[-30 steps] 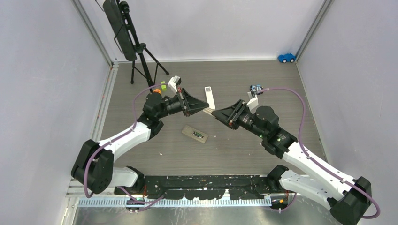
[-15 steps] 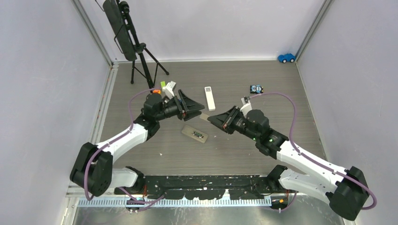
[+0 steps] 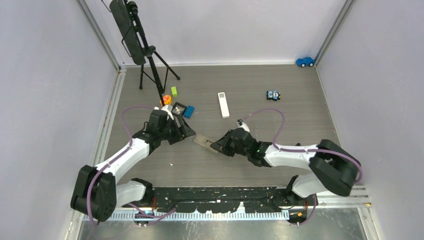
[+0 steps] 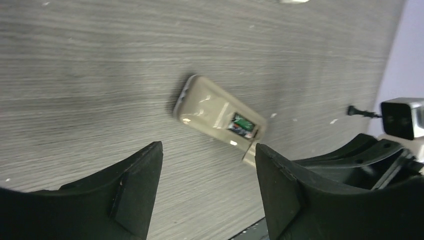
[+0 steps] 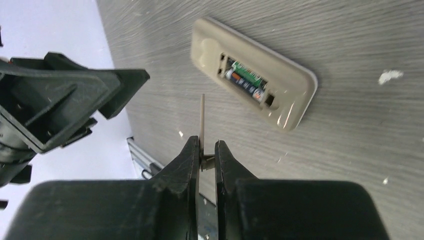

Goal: Load the batteries into the remote control

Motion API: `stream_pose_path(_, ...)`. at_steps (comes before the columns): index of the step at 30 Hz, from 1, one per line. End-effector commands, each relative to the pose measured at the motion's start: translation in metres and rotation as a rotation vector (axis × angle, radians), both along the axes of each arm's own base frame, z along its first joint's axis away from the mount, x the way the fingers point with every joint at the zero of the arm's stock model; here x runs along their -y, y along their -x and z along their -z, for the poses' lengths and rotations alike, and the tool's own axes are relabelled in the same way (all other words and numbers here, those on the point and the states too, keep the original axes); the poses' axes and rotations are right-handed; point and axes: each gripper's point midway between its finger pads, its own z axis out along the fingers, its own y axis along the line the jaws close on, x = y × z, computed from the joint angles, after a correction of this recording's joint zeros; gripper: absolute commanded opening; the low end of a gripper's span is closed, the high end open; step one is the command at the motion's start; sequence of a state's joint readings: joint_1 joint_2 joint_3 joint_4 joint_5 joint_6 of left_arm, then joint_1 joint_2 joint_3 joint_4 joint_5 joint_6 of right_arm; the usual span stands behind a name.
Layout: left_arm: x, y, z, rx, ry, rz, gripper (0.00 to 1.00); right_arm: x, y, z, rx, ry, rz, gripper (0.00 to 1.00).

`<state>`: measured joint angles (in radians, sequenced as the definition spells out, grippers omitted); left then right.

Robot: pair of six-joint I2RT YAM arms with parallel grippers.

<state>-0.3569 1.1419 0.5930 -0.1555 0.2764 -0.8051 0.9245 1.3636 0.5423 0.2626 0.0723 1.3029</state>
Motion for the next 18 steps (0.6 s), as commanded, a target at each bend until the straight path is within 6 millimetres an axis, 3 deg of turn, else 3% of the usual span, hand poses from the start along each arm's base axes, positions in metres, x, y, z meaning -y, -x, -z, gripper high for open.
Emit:
stream_pose_path(1,-0.009,0.001,0.027,-0.031,-0.078,0.029,0.68,-0.022,-0.028,-0.019,0.072,-0.073,0.062,0.0)
stream_pose_path(18,0.005,-0.011,0.044,-0.019,-0.032,0.09,0.61,-0.01,-0.035,0.011,0.02,-0.031,0.085,0.0)
